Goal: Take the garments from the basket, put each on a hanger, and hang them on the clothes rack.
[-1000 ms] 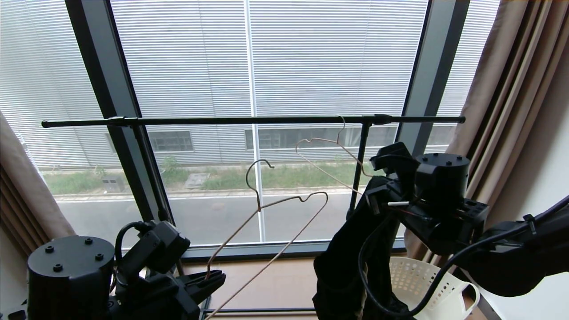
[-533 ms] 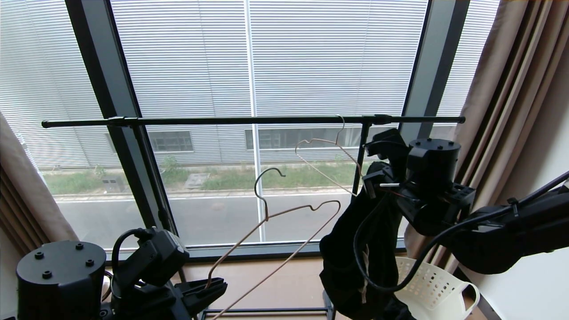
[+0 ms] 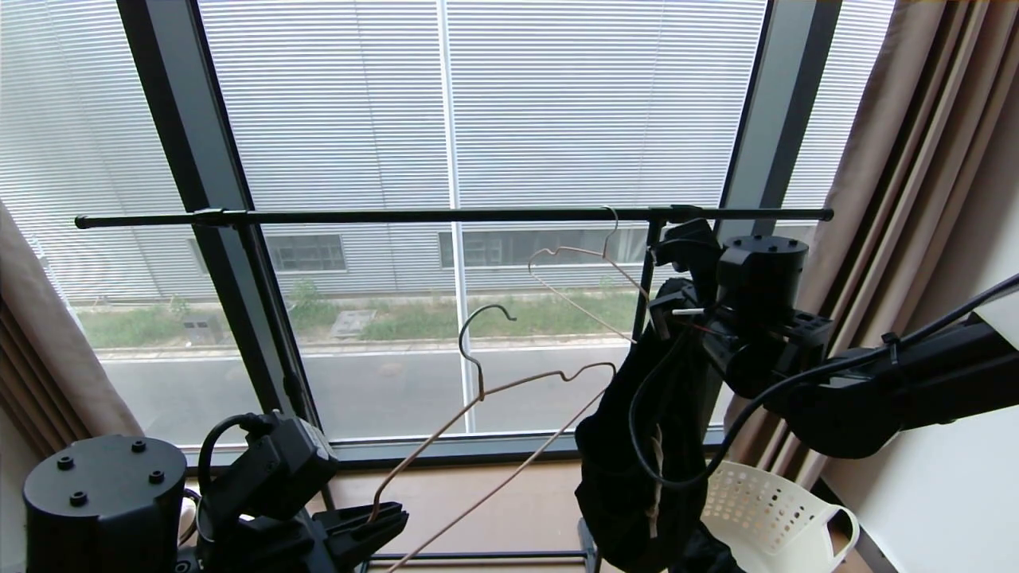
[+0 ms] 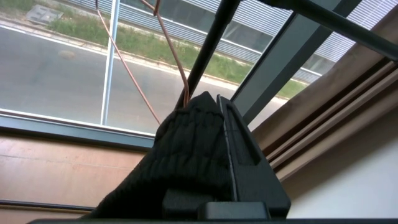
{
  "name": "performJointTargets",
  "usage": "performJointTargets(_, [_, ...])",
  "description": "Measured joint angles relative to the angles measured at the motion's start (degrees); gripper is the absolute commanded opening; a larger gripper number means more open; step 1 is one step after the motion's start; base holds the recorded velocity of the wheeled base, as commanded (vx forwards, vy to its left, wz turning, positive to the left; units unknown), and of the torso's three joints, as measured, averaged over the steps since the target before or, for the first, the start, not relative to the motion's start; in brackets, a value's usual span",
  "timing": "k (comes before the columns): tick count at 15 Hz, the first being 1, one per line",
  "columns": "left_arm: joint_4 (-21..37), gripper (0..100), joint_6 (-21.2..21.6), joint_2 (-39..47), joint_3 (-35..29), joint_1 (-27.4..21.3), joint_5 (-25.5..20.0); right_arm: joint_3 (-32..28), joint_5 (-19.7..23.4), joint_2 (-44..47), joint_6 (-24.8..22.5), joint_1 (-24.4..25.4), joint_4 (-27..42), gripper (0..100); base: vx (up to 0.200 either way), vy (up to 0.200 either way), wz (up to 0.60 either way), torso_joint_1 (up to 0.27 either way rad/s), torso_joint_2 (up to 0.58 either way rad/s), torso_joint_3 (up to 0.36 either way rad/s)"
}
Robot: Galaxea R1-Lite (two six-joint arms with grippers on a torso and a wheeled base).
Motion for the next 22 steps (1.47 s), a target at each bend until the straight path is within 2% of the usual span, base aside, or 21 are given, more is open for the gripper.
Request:
performJointTargets(6, [0.0,0,0.0,0.4,-1.3,-1.8,0.0,-0.2,0.0,0.6,0.0,1.3,0.0,0,0.0,0.0,0.0,0.0,0.0,0.0])
performJointTargets(11, [-0.1,0,0.1,3.6,-4.7,-1.7,0.0,1.8,-1.1,-0.5,0.1,5.3,-0.2,0,0.0,0.0,0.0,0.0,0.0,0.0])
performJointTargets(13, [-1.5,0,0.1,5.3,-5.3,-1.6,0.0,3.2,-1.3,-2.0,0.1,7.1,-0.3,0,0.0,0.0,0.0,0.0,0.0,0.0])
performJointTargets(16, [-7.1,0,0.1,8.2,-5.3,-1.2,0.0,5.0,-2.0,-4.2,0.7,9.8,-0.5,0,0.0,0.0,0.0,0.0,0.0,0.0])
performJointTargets(22, [-8.0,0,0.1,11.4,-5.2,0.4,0.1,6.9,-3.6,-7.2,1.0,16.8,-0.5,0,0.0,0.0,0.0,0.0,0.0,0.0])
